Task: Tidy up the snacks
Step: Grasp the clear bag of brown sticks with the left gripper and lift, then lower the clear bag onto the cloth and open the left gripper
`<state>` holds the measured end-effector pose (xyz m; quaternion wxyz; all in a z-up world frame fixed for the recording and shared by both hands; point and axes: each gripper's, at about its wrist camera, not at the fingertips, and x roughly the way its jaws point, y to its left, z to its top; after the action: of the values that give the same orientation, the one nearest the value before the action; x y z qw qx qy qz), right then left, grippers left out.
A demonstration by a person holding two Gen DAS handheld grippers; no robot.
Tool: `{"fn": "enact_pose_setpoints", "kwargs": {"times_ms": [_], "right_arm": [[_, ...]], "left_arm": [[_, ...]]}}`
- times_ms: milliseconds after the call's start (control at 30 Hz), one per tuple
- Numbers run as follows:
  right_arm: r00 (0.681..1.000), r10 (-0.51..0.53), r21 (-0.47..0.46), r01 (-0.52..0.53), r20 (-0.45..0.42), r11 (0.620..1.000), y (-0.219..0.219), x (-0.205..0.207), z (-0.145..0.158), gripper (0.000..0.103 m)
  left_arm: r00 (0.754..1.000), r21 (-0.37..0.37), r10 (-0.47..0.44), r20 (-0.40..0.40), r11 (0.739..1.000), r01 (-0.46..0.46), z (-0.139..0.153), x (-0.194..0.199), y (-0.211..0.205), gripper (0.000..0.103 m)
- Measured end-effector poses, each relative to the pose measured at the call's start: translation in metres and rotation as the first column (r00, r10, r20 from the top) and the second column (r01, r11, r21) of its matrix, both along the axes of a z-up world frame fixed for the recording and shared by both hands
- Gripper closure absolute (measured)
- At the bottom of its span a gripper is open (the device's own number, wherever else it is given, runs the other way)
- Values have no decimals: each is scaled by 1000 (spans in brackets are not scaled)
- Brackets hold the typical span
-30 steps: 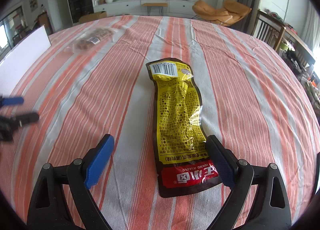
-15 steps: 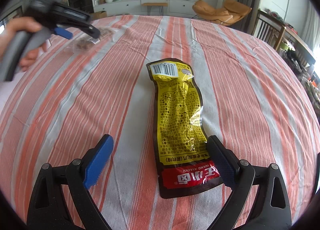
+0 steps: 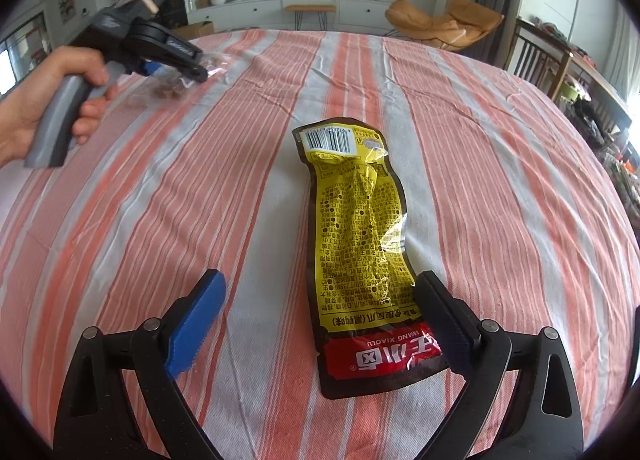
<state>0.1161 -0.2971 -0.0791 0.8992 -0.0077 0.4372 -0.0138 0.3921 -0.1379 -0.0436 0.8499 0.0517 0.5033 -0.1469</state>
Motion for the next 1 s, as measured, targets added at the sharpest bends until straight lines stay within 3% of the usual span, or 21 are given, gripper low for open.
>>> {"fn": "enact_pose_setpoints", "kwargs": {"times_ms": [167, 300, 400, 467, 500, 533, 633, 700, 1000], "right_arm": [[1000, 0, 0, 0, 0, 1000, 0, 0, 0, 6], [1000, 0, 0, 0, 0, 1000, 0, 0, 1, 5], [1000, 0, 0, 0, 0, 1000, 0, 0, 0, 5], [1000, 0, 0, 0, -1, 1000, -1, 0, 0, 5], [1000, 0, 0, 0, -1, 1000, 0, -1, 1, 5], [1000, 0, 1, 0, -1, 1000, 0, -1, 1, 5], [1000, 1, 1, -1, -1, 1000, 0, -1, 1, 5], [1000, 1, 1, -1, -1, 1000, -1, -1, 1, 5], [1000, 1, 1, -1, -1, 1000, -1, -1, 1, 5]], "left_arm": [[1000, -36, 19, -4, 999, -19, -1, -88, 38, 54], [1000, -46, 25, 7, 999, -24, -2, -180, 62, 54], [998, -46, 43, 49, 998, -41, -4, -225, 76, 48], [995, -50, 60, 75, 997, -56, -6, -228, 83, 31], [993, -48, 88, 84, 995, -84, -11, -228, 86, 14], [990, -49, 110, 92, 993, -106, -13, -224, 85, 8], [981, -40, 142, 129, 990, -138, -17, -223, 84, 4], [985, 31, 115, 131, 992, -120, -22, -223, 74, 0], [984, 15, 113, 135, 993, -116, -23, -221, 70, 0]]}}
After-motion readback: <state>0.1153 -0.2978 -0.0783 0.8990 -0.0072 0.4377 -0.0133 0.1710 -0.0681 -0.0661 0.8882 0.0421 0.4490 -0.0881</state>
